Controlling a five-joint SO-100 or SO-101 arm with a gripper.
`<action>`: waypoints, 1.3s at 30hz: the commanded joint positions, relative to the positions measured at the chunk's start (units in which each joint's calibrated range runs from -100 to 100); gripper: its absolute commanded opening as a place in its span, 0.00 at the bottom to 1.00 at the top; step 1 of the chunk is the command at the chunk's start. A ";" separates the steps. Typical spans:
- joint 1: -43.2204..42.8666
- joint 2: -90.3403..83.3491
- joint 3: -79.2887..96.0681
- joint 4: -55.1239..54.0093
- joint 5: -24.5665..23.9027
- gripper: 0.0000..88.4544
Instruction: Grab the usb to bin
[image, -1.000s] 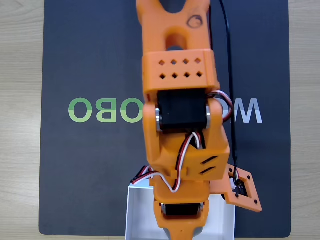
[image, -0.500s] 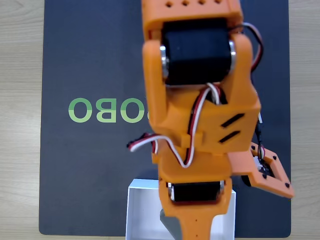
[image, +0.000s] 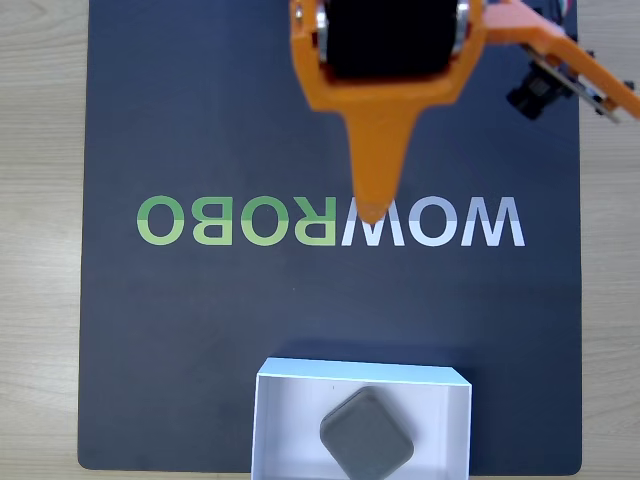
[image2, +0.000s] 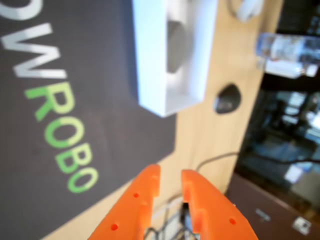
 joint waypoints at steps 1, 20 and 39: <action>0.68 -16.01 19.64 -0.13 0.02 0.06; 0.85 -77.05 78.00 11.57 2.86 0.06; 1.69 -77.05 78.63 11.31 3.28 0.06</action>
